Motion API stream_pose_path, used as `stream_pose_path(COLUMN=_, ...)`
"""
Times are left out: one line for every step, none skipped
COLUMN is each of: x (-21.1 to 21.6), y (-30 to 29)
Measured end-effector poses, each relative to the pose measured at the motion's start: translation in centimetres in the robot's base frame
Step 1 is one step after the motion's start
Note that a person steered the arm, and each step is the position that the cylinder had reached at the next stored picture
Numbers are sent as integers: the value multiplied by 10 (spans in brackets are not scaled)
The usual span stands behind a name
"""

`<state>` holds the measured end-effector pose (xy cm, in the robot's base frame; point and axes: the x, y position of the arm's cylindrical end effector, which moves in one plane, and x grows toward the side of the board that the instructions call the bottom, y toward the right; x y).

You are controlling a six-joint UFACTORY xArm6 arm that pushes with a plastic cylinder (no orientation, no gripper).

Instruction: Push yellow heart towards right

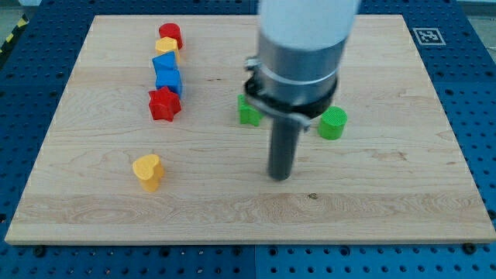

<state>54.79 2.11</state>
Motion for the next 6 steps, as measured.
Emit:
stream_pose_path(x=44, y=-60)
stream_pose_path(x=63, y=-146)
stream_pose_path(x=31, y=-219)
stream_pose_path(x=12, y=-238)
stream_pose_path(x=4, y=-222)
stream_pose_path(x=-5, y=-171)
